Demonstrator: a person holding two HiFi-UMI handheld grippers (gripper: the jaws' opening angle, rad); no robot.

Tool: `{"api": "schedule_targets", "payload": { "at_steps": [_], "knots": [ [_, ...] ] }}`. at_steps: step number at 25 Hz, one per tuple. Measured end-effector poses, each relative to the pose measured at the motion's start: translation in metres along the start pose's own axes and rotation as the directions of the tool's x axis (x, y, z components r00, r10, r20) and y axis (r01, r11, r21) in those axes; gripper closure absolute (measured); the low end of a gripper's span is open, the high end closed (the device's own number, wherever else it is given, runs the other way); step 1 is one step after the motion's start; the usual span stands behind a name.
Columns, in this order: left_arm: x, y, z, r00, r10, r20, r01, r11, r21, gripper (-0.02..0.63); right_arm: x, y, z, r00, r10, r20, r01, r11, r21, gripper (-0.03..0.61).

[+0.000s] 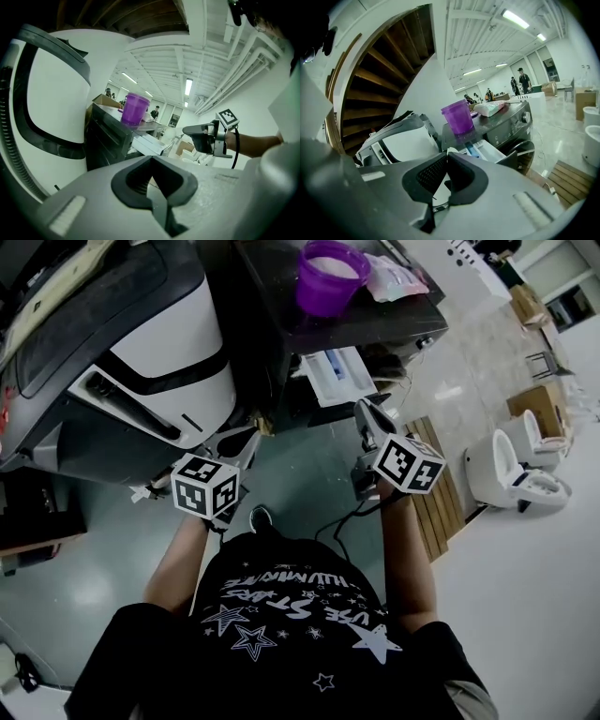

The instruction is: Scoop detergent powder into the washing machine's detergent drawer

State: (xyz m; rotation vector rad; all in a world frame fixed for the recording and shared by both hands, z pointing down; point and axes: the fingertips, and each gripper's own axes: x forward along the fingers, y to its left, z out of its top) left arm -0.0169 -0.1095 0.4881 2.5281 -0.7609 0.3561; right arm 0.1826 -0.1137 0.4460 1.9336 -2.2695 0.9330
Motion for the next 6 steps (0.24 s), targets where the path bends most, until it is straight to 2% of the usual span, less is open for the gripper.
{"api": "schedule_targets", "payload": {
  "at_steps": [6],
  "knots": [
    [0.0,-0.027,-0.009,0.999,-0.03,-0.028,0.031,0.999,0.028,0.614,-0.025,-0.005,-0.011,1.0,-0.007,0.019,0.007,1.0,0.03,0.548]
  ]
}}
